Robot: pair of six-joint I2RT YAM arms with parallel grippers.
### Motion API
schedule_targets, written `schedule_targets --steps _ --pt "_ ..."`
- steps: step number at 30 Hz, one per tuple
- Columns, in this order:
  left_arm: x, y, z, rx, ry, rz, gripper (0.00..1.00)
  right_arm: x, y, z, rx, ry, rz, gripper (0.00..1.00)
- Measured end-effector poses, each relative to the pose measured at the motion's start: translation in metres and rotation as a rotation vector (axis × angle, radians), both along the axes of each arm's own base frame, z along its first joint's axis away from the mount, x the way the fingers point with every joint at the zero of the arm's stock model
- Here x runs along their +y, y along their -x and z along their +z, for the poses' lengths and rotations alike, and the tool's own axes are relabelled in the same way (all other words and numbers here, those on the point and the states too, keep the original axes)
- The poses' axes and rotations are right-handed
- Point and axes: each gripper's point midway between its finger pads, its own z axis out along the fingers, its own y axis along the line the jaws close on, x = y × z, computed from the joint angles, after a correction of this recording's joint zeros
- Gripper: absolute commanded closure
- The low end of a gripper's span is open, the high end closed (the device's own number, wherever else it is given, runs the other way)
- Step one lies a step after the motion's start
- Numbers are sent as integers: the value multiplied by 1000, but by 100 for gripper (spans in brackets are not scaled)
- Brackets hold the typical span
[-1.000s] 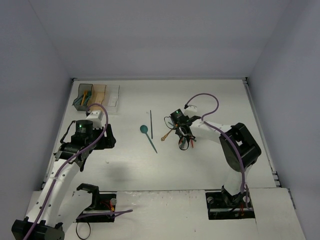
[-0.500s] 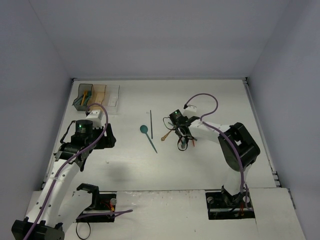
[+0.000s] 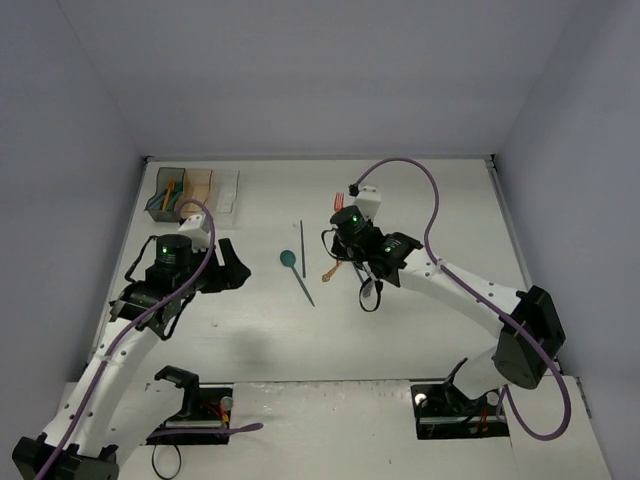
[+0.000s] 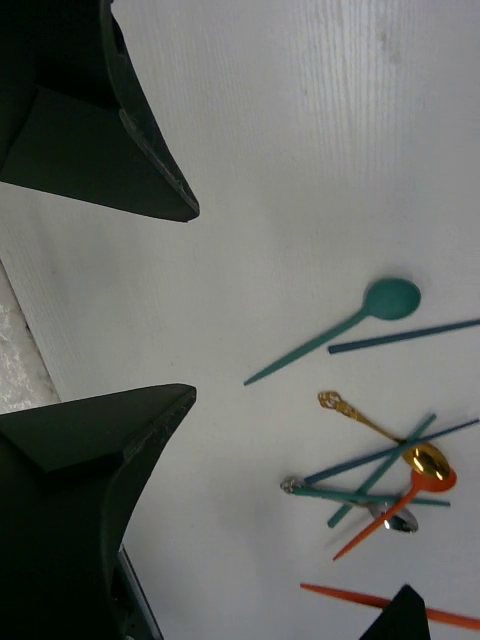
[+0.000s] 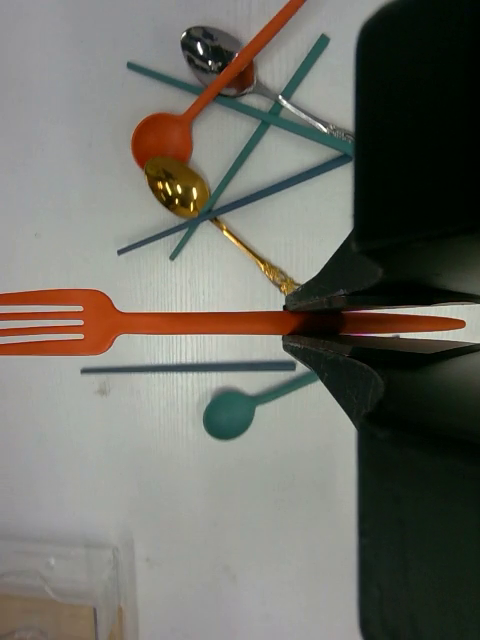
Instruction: Sort the eating utensils into containers
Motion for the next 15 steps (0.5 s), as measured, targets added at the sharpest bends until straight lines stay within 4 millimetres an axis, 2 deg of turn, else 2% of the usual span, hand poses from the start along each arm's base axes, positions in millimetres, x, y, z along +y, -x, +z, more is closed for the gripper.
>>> schedule_targets --steps 4,7,10,15 --pt "-33 0 23 -53 79 -56 38 18 6 19 -20 -58 31 100" --pt "-62 0 33 -84 125 -100 38 28 10 28 -17 -105 36 100" --pt "-91 -1 37 -107 153 -139 41 35 12 35 -14 -152 30 100" --pt "-120 -10 37 -135 171 -155 43 41 17 44 -2 -224 12 100"
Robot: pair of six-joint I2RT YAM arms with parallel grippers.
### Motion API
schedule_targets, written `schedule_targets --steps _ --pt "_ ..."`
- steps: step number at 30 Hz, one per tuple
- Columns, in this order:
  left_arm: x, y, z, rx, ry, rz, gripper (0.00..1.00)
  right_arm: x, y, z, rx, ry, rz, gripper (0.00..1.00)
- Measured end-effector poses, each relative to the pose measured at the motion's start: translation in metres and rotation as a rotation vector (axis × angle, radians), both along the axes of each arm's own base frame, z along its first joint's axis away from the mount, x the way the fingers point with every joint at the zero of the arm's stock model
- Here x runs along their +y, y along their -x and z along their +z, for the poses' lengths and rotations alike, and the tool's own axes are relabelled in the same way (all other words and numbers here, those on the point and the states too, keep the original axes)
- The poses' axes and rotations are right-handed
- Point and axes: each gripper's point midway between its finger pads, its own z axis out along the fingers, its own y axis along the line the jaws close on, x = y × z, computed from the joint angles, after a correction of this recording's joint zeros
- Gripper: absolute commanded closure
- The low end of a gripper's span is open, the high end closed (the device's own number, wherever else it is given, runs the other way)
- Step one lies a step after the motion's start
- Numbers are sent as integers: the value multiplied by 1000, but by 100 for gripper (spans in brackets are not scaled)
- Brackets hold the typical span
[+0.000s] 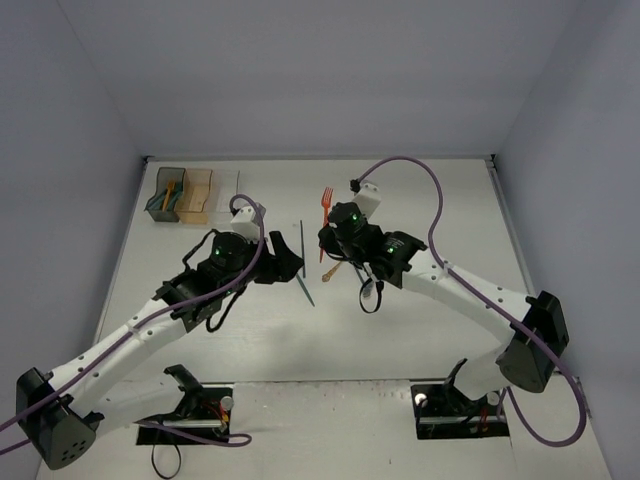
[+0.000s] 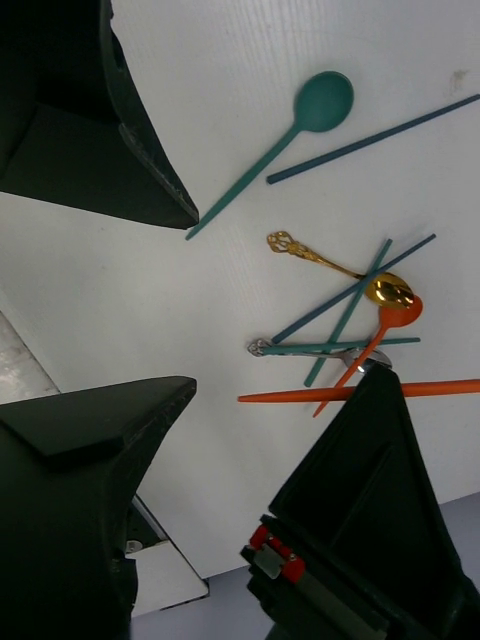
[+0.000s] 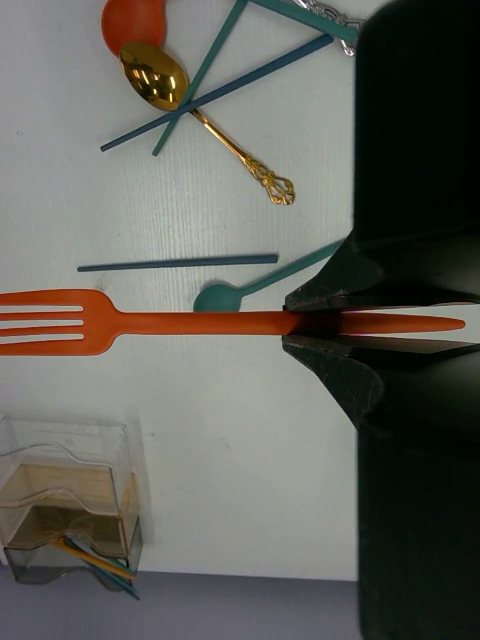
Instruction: Sort the eating utensils into containers
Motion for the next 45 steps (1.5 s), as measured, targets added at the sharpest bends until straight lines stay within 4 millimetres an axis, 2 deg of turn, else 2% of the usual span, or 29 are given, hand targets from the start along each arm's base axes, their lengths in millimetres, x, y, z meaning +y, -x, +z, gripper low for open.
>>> schedule_targets --steps 9,18,22,27,28,31,33,35,43,45 --pt "-33 -23 15 -57 67 -15 48 4 6 15 16 -100 -17 100" --pt "-57 -22 27 -78 101 -72 59 4 7 21 19 -132 -28 100" --pt "-63 -21 24 -74 96 -92 66 5 8 21 25 -143 -29 100" --pt "-69 -24 11 -51 73 -100 72 7 9 21 35 -159 -31 100" --pt "-70 -25 9 -47 69 -100 74 7 9 21 37 -162 -31 100" --pt "-70 -26 6 -42 63 -99 90 8 9 21 42 -173 -35 100" --pt "-71 -26 7 -47 64 -98 98 8 9 21 44 -177 -37 100" --pt "-70 -27 7 -51 62 -93 100 8 9 21 45 -181 -40 94" --pt "-67 -28 14 -69 75 -72 100 5 11 20 41 -168 -41 35" --pt "-65 -28 17 -74 86 -61 100 3 10 18 36 -155 -43 24"
